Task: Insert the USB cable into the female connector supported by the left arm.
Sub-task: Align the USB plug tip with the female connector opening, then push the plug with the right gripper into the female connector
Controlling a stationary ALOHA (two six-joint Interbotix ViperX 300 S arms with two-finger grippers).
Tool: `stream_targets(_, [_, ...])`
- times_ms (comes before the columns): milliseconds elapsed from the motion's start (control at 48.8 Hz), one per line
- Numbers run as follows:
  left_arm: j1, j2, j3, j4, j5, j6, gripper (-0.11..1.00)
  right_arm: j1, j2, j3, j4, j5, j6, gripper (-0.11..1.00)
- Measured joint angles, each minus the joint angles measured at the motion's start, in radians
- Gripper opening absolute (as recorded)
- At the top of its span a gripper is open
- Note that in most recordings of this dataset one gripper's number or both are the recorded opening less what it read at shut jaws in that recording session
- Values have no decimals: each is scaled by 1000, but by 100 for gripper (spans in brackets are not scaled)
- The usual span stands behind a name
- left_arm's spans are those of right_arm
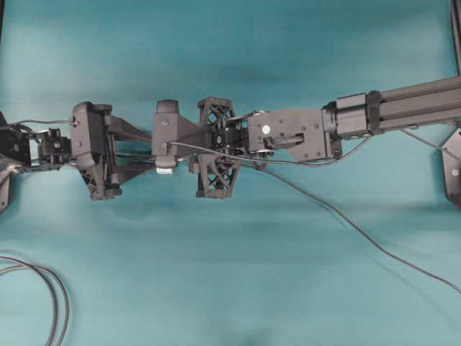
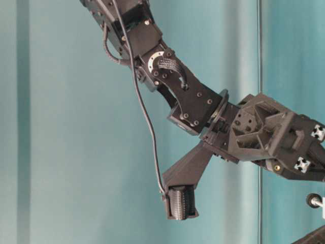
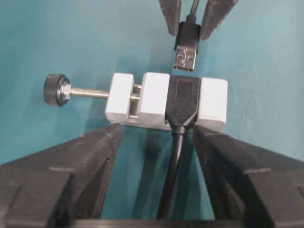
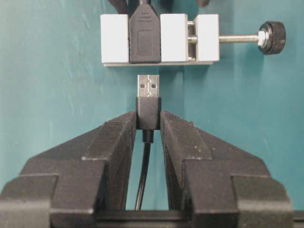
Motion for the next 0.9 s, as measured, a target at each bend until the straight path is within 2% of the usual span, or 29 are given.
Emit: stream_targets(902, [0,6,-8,0,3,-2,72,2,8,-3,0,-25,2,22])
